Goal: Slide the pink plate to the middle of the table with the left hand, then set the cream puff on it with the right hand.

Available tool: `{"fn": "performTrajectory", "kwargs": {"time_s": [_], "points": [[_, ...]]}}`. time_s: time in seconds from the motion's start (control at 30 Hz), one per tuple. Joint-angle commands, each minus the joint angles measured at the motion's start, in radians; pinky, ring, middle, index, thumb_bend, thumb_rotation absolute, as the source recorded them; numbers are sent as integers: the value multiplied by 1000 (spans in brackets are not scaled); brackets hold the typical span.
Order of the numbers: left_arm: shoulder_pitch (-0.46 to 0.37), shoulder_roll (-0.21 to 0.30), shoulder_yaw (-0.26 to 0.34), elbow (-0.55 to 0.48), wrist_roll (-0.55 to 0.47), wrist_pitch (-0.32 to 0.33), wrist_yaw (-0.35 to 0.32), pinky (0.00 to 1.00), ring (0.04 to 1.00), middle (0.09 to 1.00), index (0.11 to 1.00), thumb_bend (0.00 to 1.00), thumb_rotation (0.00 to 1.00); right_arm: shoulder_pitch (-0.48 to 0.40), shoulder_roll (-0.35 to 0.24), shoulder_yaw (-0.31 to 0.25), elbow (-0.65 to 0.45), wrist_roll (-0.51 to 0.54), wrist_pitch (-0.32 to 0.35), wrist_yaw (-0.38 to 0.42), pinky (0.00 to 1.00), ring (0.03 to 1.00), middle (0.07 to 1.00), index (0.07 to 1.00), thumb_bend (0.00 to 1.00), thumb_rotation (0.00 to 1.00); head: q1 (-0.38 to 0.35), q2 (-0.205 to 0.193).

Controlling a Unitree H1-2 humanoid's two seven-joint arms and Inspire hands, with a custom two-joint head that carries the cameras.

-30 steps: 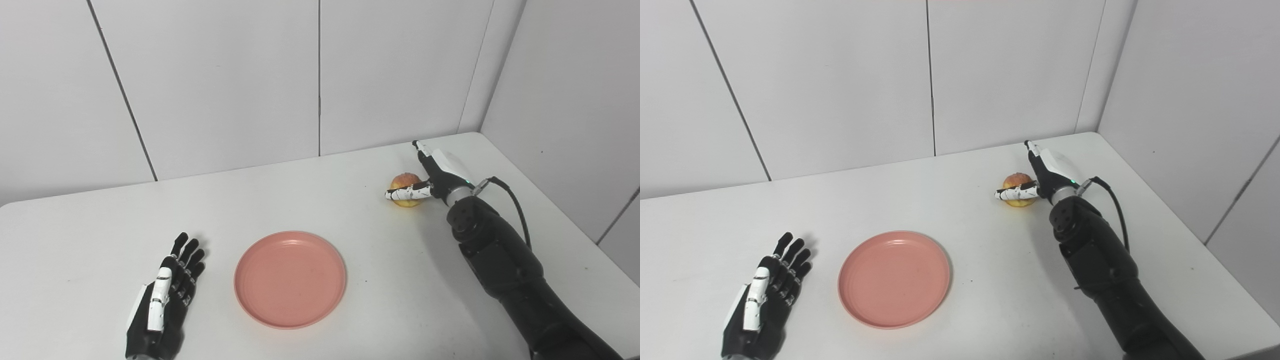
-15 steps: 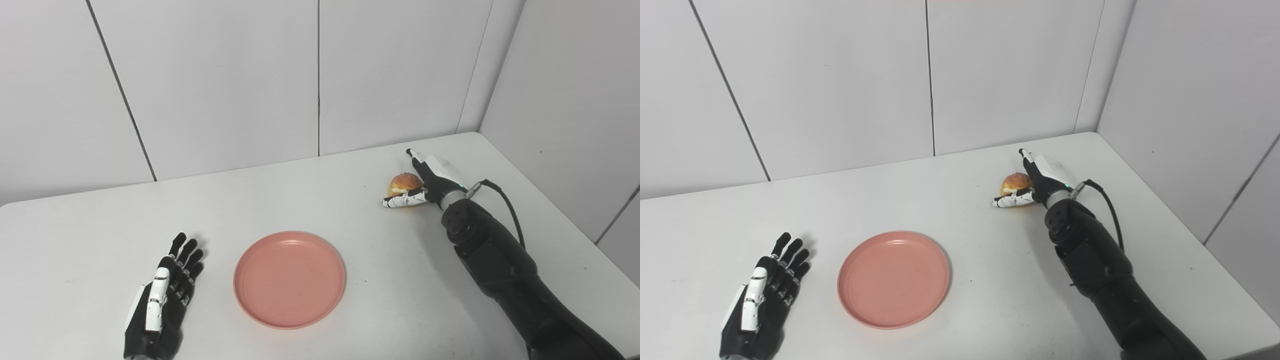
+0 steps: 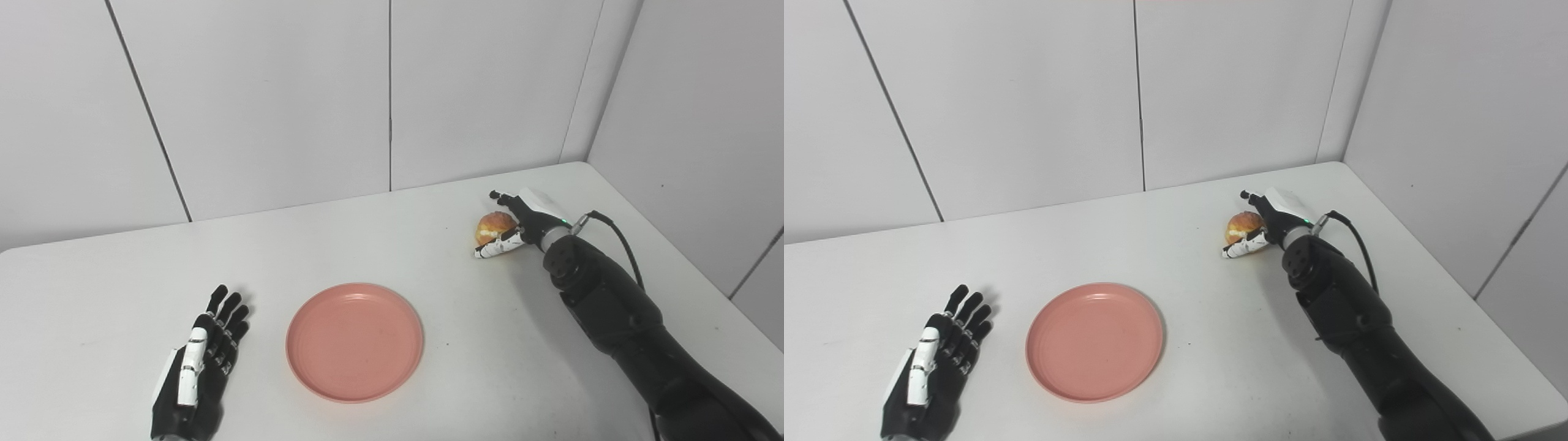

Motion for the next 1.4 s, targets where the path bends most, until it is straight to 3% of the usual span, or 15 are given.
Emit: {"fn": "performTrajectory", "kwargs": {"time_s": [0.0, 0.07, 0.17, 0.23, 0.3, 0.47, 0.77, 1.13, 1.37], "points": [[57, 7, -3, 29, 18, 65, 18, 1000, 970, 975, 969, 387, 1000, -52, -14, -5, 0, -5, 21, -9, 767, 825, 848, 827, 893, 142, 4, 7], [60, 7, -6, 22, 26, 66, 23, 1000, 971, 976, 970, 387, 1000, -58, -15, 6, 14, -18, 38, -5, 618, 709, 777, 812, 856, 94, 3, 8], [62, 8, -10, 16, 35, 63, 21, 1000, 969, 975, 971, 388, 1000, -72, -27, 52, 43, -63, 45, 8, 548, 624, 694, 727, 747, 13, 3, 8], [62, 7, -9, 14, 33, 67, 20, 1000, 972, 979, 974, 386, 1000, -80, -28, 70, 61, -82, 51, 8, 461, 533, 531, 596, 602, 2, 6, 11], [62, 6, -9, 13, 32, 69, 21, 1000, 973, 980, 974, 383, 1000, -85, -25, 81, 75, -95, 58, 2, 415, 487, 482, 543, 550, 0, 6, 11], [65, 2, -9, 8, 33, 70, 24, 1000, 969, 975, 970, 387, 1000, -91, -22, 95, 88, -109, 66, -4, 394, 471, 487, 492, 526, 0, 7, 14], [62, 0, -10, 16, 40, 65, 30, 997, 962, 967, 963, 390, 1000, -73, -45, 82, -5, -102, 82, 16, 378, 462, 444, 535, 518, 0, 16, 13], [61, -8, -16, 6, 48, 70, 40, 996, 963, 965, 958, 395, 1000, -42, -74, 60, -294, -137, 125, 87, 357, 436, 459, 534, 519, 0, 28, 22], [64, -21, -19, 5, 63, 52, 55, 995, 965, 970, 962, 406, 1000, -43, -25, 7, -510, -231, 129, 248, 321, 404, 443, 545, 516, 0, 41, 28]]}}
